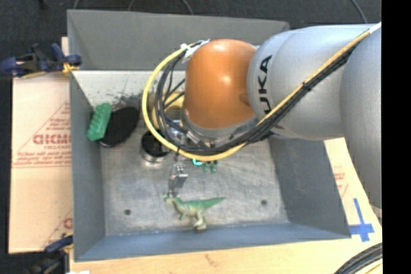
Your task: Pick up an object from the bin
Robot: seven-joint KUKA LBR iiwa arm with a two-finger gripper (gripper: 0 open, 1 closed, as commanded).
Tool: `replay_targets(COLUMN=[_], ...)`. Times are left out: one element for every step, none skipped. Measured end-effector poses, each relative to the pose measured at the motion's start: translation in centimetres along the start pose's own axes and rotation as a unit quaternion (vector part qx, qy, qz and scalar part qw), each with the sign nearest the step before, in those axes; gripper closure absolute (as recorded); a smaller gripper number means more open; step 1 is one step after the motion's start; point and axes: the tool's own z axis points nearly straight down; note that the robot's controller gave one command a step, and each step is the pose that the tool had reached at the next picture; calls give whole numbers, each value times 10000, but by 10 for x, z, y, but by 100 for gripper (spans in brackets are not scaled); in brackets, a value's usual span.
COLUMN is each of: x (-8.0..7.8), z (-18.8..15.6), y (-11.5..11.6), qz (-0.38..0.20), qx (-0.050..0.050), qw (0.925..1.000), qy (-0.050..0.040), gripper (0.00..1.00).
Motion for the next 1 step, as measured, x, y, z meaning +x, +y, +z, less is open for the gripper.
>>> replay_targets(x=[-2], z=[-3], y=[-1], qz=[17], qx=[-5], qw=[10000], qy=[-35], gripper=[0])
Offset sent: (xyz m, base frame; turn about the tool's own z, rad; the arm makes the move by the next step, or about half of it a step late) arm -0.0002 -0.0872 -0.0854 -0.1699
